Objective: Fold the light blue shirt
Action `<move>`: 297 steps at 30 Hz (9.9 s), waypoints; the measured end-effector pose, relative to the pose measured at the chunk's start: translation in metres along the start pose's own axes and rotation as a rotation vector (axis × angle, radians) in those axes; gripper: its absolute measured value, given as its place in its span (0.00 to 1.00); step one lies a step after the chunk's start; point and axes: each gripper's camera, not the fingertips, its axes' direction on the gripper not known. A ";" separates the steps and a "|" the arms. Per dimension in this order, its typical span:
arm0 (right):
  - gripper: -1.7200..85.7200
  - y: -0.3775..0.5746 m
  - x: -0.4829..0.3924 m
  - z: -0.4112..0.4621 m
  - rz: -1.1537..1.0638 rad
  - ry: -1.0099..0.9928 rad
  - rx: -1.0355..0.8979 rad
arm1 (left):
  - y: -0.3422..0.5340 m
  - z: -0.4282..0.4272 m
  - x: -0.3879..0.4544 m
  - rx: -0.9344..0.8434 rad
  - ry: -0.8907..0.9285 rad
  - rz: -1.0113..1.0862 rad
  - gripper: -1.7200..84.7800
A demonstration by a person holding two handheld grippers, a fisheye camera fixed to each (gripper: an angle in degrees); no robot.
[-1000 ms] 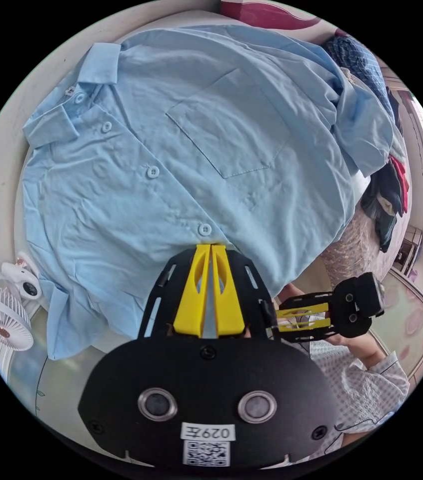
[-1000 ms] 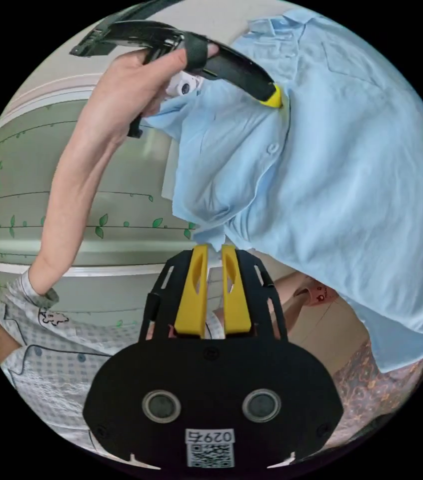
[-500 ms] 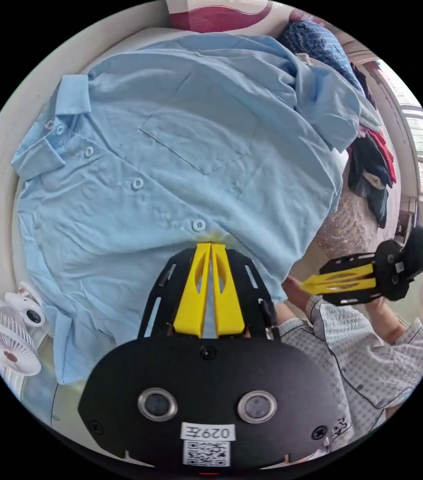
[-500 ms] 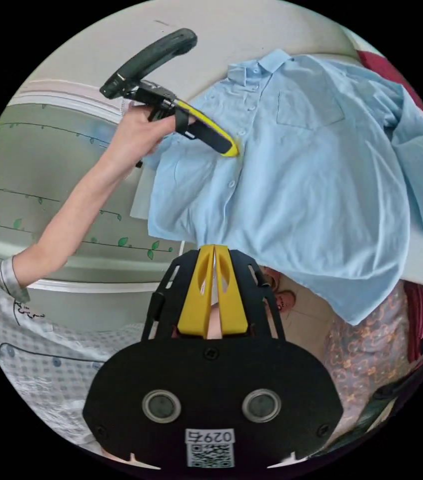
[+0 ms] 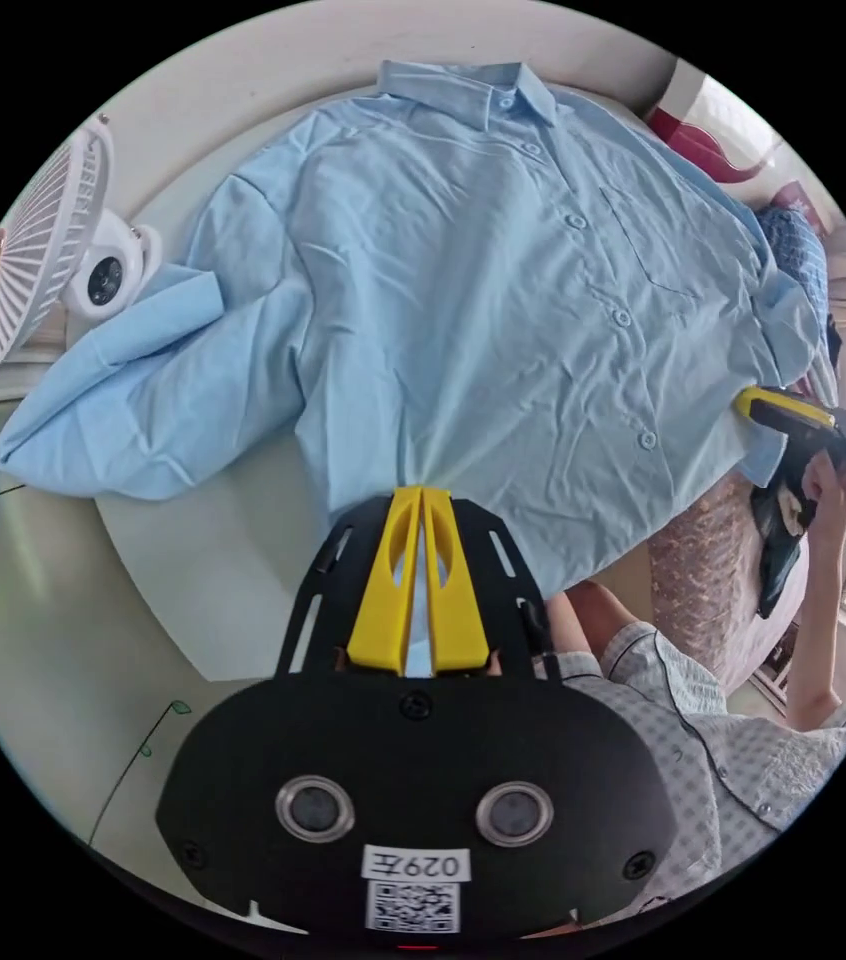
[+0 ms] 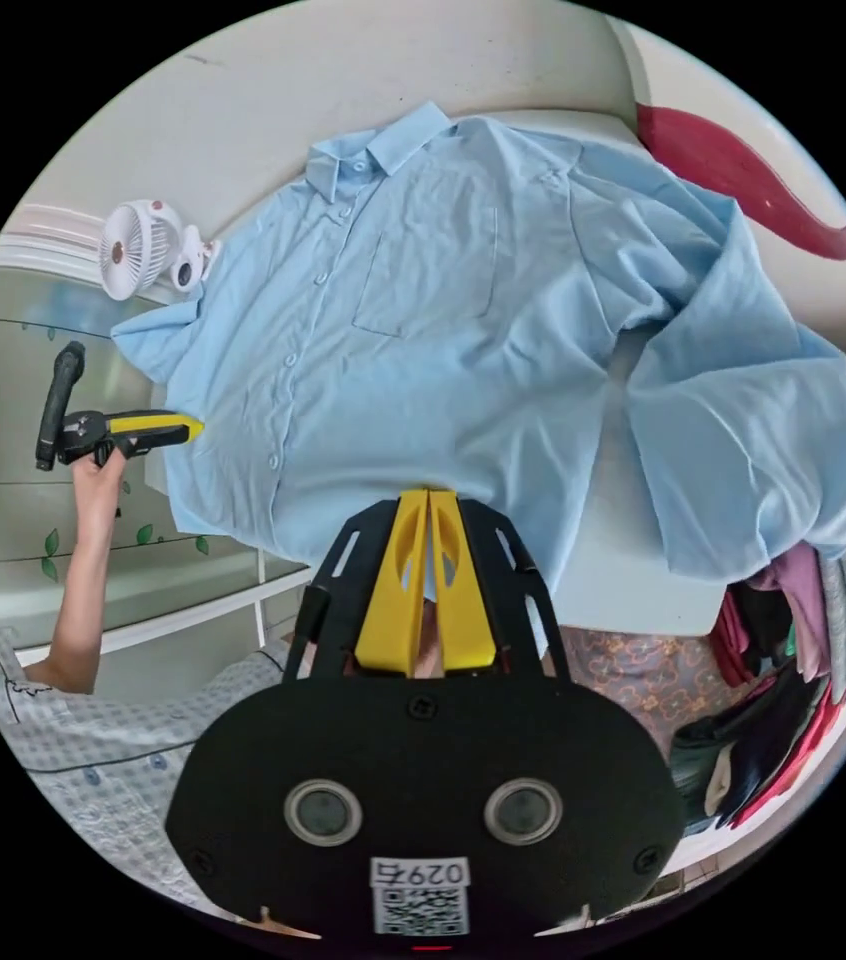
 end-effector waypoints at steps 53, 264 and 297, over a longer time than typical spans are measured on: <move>0.04 -0.101 0.097 -0.182 -0.408 -1.476 -0.278 | -0.112 0.046 0.059 -0.367 -0.337 0.004 0.01; 0.02 0.027 -0.011 -0.055 0.240 -0.327 -0.149 | -0.042 0.025 -0.183 0.306 0.541 0.084 0.01; 0.02 -0.065 0.040 -0.074 -0.161 0.126 -0.289 | -0.073 0.053 -0.091 0.110 0.430 -0.139 0.01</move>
